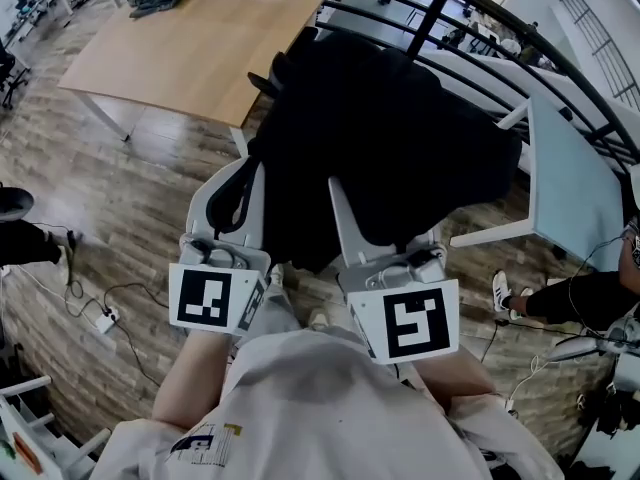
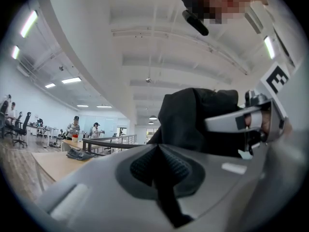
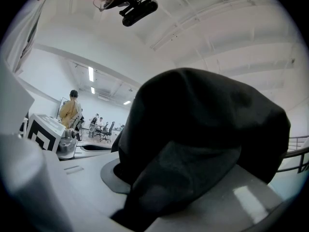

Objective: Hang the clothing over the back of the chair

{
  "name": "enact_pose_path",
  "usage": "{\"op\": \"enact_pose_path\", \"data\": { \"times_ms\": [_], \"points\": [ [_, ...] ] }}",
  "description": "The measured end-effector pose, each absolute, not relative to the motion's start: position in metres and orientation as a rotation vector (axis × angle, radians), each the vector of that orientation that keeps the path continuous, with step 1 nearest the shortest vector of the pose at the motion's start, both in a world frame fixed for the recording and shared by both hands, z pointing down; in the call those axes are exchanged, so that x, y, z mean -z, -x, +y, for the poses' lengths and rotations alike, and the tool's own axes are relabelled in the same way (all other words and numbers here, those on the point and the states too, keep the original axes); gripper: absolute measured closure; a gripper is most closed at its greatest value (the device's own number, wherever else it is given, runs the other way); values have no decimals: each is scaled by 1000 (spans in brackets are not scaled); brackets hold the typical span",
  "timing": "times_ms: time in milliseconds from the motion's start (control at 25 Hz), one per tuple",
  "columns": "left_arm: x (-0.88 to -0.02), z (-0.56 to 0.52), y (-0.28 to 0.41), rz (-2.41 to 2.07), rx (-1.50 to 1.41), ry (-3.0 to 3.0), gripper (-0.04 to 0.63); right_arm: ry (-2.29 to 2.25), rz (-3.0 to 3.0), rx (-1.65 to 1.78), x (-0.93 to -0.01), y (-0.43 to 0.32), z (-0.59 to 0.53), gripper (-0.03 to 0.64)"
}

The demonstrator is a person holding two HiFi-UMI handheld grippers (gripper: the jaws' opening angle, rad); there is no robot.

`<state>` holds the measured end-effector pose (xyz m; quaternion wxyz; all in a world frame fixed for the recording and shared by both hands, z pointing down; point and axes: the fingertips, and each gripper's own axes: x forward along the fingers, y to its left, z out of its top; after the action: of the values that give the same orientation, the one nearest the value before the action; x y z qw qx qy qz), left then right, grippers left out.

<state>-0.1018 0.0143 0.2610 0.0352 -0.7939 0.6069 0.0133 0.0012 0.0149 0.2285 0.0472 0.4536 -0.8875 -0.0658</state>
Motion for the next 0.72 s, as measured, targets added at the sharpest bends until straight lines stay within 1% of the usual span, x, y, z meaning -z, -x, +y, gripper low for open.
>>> {"op": "enact_pose_path", "data": {
  "times_ms": [360,720],
  "points": [
    [-219,-58,121,1752,-69,2464,594,-1530,-2693,283,-178,17,-52,477],
    [-195,-115,141,1619,-65,2537,594,-1680,-2606,334,-149,38,-104,474]
  ]
}}
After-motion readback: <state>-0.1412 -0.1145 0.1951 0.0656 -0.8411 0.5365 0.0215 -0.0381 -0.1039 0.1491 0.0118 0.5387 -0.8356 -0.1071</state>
